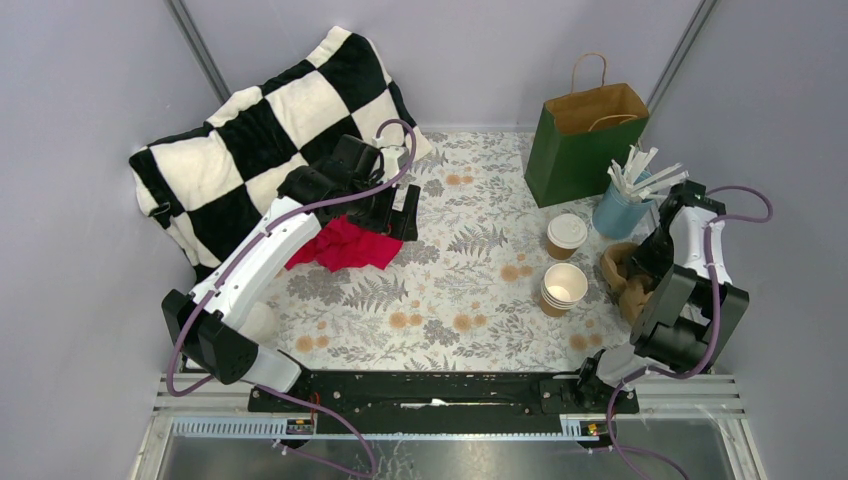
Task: Pack the takeout coffee
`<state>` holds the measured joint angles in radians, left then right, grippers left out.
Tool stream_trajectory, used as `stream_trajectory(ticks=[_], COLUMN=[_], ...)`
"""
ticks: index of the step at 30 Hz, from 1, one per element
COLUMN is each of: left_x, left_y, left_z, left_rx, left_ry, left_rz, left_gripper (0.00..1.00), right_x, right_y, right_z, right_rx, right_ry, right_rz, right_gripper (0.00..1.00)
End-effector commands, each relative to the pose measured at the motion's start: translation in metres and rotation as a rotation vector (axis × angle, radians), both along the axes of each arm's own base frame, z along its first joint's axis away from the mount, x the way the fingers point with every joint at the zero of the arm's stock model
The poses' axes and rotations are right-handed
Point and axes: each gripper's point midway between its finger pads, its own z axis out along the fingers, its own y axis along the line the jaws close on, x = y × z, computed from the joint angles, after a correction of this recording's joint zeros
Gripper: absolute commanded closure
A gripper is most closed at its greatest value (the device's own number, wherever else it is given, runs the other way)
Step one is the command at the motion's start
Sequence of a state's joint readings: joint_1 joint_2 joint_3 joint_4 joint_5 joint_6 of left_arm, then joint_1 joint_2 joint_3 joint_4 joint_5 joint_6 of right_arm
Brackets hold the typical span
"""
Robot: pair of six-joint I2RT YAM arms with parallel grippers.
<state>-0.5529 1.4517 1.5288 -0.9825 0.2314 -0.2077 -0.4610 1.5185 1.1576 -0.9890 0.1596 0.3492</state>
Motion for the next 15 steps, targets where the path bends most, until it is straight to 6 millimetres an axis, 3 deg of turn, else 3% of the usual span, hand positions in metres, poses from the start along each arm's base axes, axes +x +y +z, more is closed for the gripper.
stream_trajectory(ticks=[1, 5, 8, 9, 11, 15], left_x=[-0.004, -0.005, -0.005, -0.005, -0.005, -0.006], left_y=[0.000, -0.001, -0.002, -0.002, 0.000, 0.000], left_z=[0.016, 0.017, 0.018, 0.019, 0.020, 0.022], left_rx=[-0.041, -0.057, -0.063, -0.063, -0.064, -0.079], left_ry=[-0.022, -0.009, -0.010, -0.011, -0.017, -0.028], left_rz=[-0.002, 0.002, 0.003, 0.004, 0.011, 0.026], left_gripper=[0.01, 0.01, 0.01, 0.01, 0.01, 0.01], right_x=[0.004, 0.007, 0.004, 0.004, 0.010, 0.044], right_y=[-0.007, 0.008, 0.008, 0.007, 0.012, 0.036], right_z=[0.034, 0.039, 0.034, 0.031, 0.031, 0.039], right_rx=[-0.071, -0.072, -0.074, -0.076, -0.046, 0.054], right_ry=[-0.031, -0.034, -0.027, -0.020, -0.041, -0.219], right_rz=[0.052, 0.101, 0.104, 0.109, 0.128, 0.204], right_gripper=[0.47, 0.30, 0.15, 0.13, 0.17, 0.32])
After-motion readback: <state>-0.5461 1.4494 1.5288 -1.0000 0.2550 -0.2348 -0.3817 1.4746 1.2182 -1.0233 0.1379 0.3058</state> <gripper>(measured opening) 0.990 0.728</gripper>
